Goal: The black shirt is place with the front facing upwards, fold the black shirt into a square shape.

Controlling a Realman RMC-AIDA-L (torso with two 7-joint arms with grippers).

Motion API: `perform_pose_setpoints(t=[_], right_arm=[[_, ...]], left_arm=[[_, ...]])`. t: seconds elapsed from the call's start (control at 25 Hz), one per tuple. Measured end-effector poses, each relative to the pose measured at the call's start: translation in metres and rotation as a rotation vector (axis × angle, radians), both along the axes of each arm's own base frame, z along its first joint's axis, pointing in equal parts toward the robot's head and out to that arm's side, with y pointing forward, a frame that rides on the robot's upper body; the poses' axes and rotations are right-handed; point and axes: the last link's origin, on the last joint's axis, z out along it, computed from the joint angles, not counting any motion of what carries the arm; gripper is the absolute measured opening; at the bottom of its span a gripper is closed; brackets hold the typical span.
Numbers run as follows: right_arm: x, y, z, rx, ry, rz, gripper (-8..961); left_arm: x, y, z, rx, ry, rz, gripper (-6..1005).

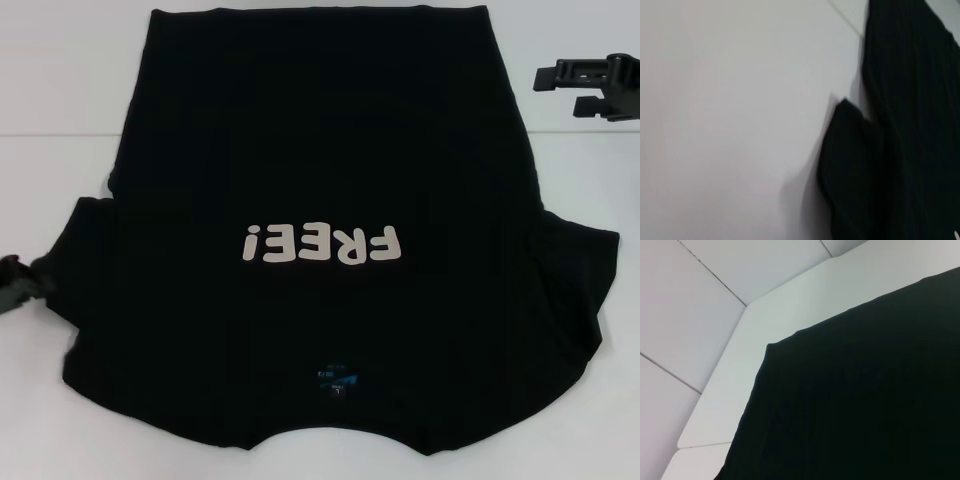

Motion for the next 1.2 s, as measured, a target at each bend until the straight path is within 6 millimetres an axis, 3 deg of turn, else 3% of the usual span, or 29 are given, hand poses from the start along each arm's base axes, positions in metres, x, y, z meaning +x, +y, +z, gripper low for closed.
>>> perform_pose_setpoints(t=[0.48, 1.0, 1.2], right_arm=[[0.002, -0.001, 0.000, 0.002, 0.006, -0.013, 920], [0.000, 0.001, 0.000, 0.003, 0.007, -0.010, 908], [-0.002, 0.002, 0.000, 0.005, 0.006, -0.006, 904]], left_arm=[[-0.018, -0.004, 0.027, 0.101, 0.029, 0.085, 0], [-0.034, -0.023, 0.030, 0.152, 0.001, 0.144, 1], [-0.032, -0.020, 0.033, 0.152, 0.008, 0.133, 2]])
